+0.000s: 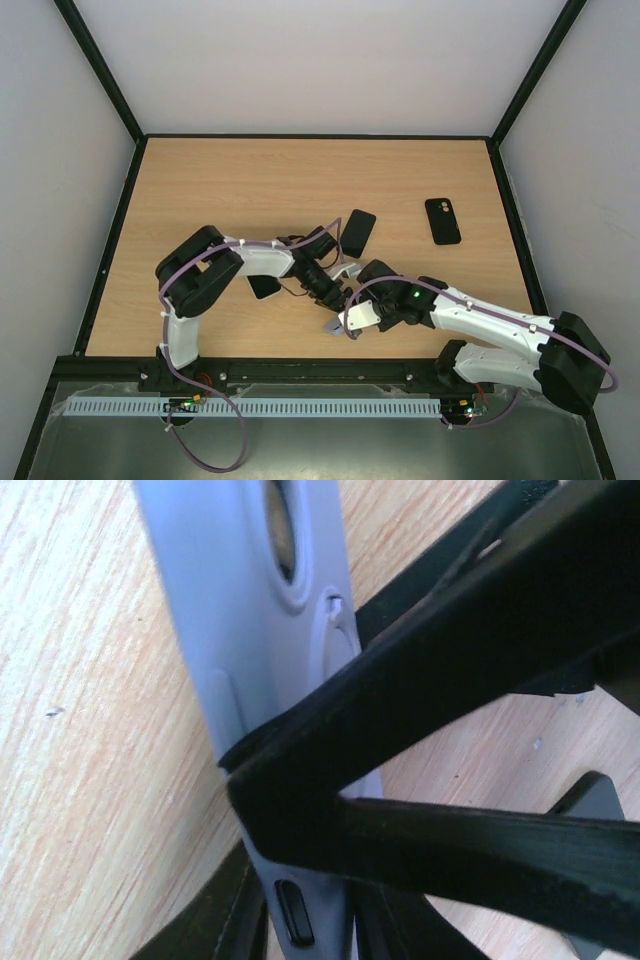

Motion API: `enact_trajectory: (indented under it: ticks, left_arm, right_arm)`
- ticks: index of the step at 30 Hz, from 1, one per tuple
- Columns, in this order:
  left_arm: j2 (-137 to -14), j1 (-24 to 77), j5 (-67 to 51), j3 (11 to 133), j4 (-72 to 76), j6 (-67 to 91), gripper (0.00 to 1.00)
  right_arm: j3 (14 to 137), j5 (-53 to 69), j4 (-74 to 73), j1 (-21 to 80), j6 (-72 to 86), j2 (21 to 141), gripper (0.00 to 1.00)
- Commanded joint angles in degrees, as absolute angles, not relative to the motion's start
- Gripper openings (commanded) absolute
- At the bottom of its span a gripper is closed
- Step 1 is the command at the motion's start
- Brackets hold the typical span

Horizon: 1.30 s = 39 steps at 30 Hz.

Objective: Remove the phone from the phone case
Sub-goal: Adjust the phone.

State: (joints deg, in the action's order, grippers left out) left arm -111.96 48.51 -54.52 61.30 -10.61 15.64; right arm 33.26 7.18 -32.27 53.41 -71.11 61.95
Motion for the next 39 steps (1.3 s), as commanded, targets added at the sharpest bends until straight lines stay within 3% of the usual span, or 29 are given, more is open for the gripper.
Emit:
enact_trajectory:
  ticks: [1,3,4,5,7,16,20,26,33,39]
  left_arm:
    - [-114.09,47.35,-53.46,61.89,-11.33,14.53,0.61]
    - [-113.67,47.14,-52.41,61.68,-11.38,14.40,0.68]
    - [-113.27,47.00,-51.91,61.53,-11.23,14.50,0.79]
    - [-112.81,46.95,-51.34,61.23,-10.93,14.81,0.96]
    - [-111.14,46.45,-50.19,60.04,-9.23,15.90,0.99]
    - [-97.77,37.40,-32.61,50.95,-5.57,27.14,0.99]
    - [-81.87,37.24,-21.91,47.32,-4.04,28.89,0.99]
    - [-57.93,38.38,3.29,39.45,-1.73,35.80,0.99]
    - [-33.15,38.80,-1.55,15.69,30.03,51.59,0.99]
    - [-29.42,42.97,-6.96,15.76,32.51,42.61,0.78]
  right_arm:
    - [32.51,5.14,-30.19,54.12,-70.31,63.37,0.18]
    - [32.80,4.58,-30.78,54.14,-70.24,63.45,0.15]
    - [33.13,4.23,-31.29,54.13,-70.27,63.20,0.13]
    - [33.39,3.89,-31.88,54.07,-70.31,62.74,0.12]
    - [34.19,3.17,-33.51,54.14,-69.85,61.49,0.10]
    - [36.16,2.33,-43.06,53.98,-60.70,50.12,0.02]
    - [37.28,5.67,-45.03,53.40,-51.31,46.23,0.02]
    - [42.25,17.21,-40.20,46.68,-35.31,43.01,0.02]
    - [50.50,29.41,-29.88,42.47,-13.07,45.52,0.02]
    - [52.13,50.41,-30.65,31.88,-7.45,48.07,0.02]
